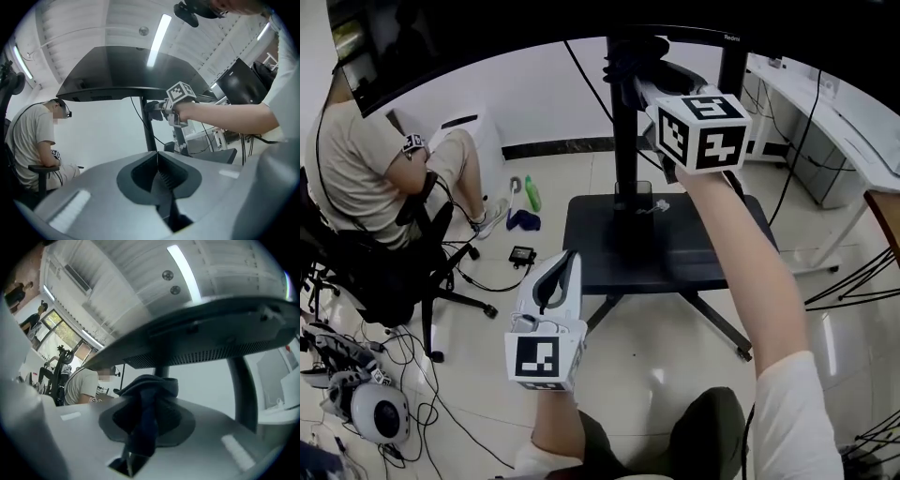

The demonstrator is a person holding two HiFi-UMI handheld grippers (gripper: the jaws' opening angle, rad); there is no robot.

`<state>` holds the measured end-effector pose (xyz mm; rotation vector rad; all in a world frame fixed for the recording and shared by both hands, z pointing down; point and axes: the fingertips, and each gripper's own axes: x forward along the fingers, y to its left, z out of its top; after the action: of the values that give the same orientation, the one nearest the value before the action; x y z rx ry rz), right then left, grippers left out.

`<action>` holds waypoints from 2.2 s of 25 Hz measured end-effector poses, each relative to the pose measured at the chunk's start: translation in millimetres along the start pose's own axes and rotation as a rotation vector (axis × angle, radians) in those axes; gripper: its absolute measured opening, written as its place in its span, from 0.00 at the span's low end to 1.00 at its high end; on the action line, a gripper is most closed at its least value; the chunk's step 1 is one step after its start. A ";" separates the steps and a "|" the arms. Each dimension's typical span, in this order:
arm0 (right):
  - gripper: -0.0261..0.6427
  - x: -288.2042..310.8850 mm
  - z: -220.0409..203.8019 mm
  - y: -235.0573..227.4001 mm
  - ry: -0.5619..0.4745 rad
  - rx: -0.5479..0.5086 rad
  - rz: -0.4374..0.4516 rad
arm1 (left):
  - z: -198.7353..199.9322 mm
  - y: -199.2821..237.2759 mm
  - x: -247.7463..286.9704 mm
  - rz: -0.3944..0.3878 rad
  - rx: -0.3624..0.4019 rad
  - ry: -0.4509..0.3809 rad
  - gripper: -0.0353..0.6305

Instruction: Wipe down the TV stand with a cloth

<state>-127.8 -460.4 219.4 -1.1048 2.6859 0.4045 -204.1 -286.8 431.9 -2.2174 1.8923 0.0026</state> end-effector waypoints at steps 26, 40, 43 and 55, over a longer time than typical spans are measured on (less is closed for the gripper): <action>0.15 -236.9 -88.3 -7.6 -0.146 -0.055 -0.265 | 6.6 -19.0 -0.2 -0.070 0.045 -0.079 0.17; 0.15 -86.0 -12.4 -131.5 0.100 -0.120 -0.366 | 14.5 -83.7 23.1 -0.196 0.011 -0.116 0.16; 0.15 -71.5 -5.9 -138.4 0.137 -0.119 -0.380 | 15.2 -73.0 21.3 -0.182 0.022 -0.155 0.16; 0.16 -114.5 -268.4 -119.7 0.537 0.048 -0.344 | 16.8 -48.8 30.2 -0.133 -0.011 -0.215 0.16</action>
<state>13.7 -555.2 484.9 -1.8372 2.8135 -0.0267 -149.0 -306.4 419.4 -2.2438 1.6347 0.2210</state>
